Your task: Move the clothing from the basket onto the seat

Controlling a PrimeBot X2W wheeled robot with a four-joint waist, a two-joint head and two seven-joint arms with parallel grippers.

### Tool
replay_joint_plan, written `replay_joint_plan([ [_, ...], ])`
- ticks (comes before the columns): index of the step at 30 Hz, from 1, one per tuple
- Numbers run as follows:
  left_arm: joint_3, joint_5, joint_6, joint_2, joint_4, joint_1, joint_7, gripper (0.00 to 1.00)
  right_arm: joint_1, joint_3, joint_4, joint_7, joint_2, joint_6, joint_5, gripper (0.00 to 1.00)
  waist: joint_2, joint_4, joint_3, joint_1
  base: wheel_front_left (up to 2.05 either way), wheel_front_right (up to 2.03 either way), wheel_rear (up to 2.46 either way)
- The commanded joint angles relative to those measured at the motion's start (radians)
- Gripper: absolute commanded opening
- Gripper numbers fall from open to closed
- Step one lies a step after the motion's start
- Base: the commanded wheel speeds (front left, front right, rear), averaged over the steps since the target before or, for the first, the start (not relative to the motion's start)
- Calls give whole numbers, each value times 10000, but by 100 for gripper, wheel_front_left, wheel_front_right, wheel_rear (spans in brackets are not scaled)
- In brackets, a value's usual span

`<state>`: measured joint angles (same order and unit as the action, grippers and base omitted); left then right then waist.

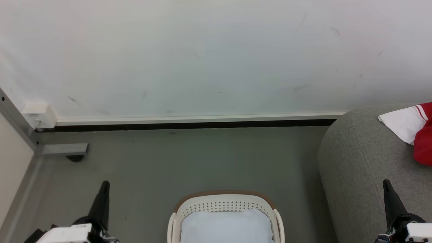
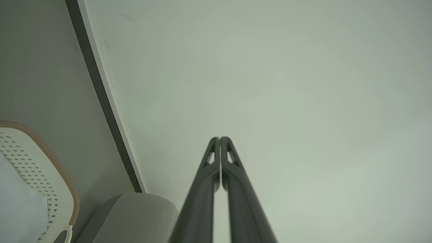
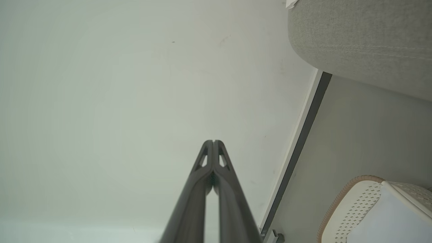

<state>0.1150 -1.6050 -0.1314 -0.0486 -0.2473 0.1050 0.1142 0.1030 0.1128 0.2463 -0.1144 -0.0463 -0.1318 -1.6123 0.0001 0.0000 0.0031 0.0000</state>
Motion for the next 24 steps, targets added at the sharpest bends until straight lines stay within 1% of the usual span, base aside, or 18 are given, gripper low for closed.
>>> replay_joint_plan([
  [1,21,-143,-19,-19,34,85,36,0,115,39,-47,-30,-73,21,-14,0,-1,0,0,0,0,0,0],
  [24,20,-143,-21,-19,33,85,35,0,115,39,-46,-29,-73,21,-14,0,-1,0,0,0,0,0,0],
])
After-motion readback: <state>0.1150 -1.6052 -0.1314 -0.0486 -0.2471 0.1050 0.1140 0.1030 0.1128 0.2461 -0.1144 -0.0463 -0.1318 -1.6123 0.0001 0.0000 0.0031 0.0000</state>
